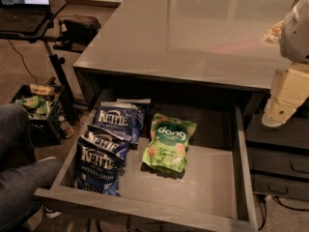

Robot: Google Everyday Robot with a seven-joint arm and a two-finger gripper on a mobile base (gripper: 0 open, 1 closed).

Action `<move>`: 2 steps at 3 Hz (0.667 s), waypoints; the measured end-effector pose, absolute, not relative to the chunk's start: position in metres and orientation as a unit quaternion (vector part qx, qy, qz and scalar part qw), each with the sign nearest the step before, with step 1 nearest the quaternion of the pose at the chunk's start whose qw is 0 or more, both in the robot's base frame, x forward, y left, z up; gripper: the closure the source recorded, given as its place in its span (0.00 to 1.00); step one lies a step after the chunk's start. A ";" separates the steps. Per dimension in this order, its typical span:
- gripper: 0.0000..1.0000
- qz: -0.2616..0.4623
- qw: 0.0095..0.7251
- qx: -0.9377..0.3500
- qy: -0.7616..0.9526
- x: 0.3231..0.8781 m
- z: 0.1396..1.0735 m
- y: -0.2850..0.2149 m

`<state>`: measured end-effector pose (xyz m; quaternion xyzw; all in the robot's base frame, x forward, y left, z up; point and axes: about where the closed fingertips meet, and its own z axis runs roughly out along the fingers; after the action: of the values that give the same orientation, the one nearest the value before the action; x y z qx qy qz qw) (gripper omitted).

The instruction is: Pick green rice chip bag from top drawer and place on counter

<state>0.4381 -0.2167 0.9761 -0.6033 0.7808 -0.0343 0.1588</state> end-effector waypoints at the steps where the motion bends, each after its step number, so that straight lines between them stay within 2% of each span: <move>1: 0.00 -0.034 0.159 -0.603 0.781 0.438 0.976 -0.217; 2: 0.00 -0.051 0.152 -0.605 0.780 0.437 0.966 -0.205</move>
Offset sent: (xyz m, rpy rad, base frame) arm -0.0022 0.0315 -0.0346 -0.1008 -0.0054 -0.0034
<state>0.4374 -0.2053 0.9659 -0.6053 0.7797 -0.0507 0.1520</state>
